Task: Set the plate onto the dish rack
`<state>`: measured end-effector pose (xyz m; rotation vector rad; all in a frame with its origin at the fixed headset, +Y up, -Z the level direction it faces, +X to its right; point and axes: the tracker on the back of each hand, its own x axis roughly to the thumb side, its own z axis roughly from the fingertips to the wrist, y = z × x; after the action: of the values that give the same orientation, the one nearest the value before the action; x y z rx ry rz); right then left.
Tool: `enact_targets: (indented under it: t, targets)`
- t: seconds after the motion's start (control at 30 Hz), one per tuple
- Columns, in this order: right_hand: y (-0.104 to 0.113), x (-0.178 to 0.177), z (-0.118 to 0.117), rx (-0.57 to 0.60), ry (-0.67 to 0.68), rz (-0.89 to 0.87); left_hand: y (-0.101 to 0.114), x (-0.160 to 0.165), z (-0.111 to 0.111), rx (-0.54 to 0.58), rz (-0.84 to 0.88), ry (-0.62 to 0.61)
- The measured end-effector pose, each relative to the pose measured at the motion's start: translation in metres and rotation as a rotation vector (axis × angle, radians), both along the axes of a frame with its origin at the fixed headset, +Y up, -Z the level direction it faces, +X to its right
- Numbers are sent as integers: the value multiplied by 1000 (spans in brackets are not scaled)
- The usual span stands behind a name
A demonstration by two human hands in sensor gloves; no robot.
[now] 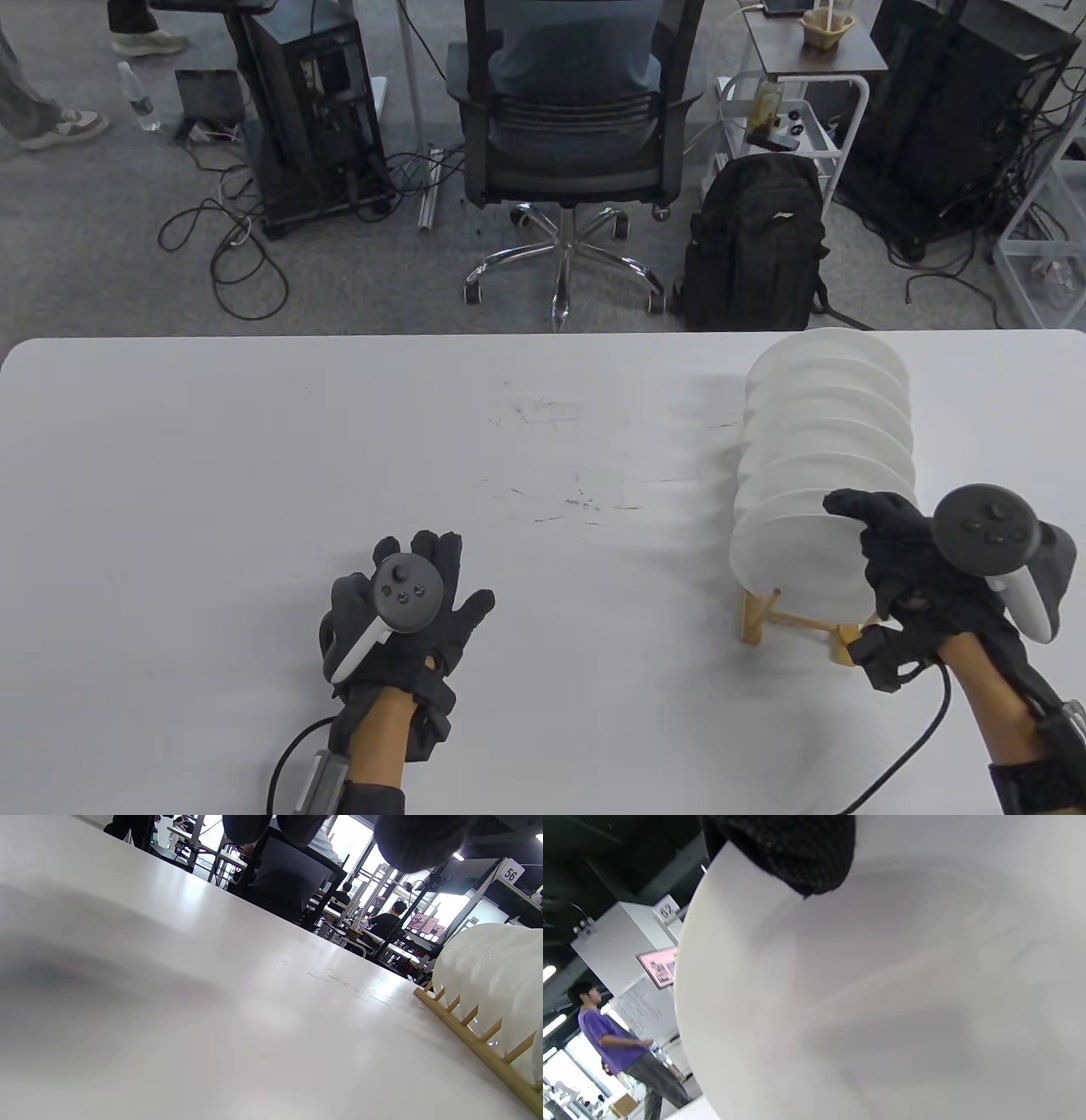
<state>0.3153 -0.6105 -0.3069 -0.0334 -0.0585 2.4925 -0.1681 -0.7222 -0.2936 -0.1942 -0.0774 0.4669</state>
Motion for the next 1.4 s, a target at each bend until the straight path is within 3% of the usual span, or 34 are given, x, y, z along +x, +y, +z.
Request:
enact_targets:
  t: [0.13,0.23,0.4,0.53,0.67,0.8,1.0,1.4]
  targets:
    - [-17,-1,-4,-39,4,13,-1,2,0,3,34,-15]
    - [-15,1,-3,-29,-21,22,-1,3,0,4,31,-18]
    - [1,0,6,-43,-86,93,0,2,0,5,42,-10]
    - [23,-9,19,35,-92,90,1,2,0,7,38,-5]
    - [30,-28,30,138,-83,120,1,2,0,18,30,4]
    - [19,-53,37,219,-68,152,2,2,0,35,19,15]
    - [-14,-71,43,338,-57,179,4,1,-1,68,2,29]
    - [-39,-75,43,272,12,268,9,3,0,105,-12,9]
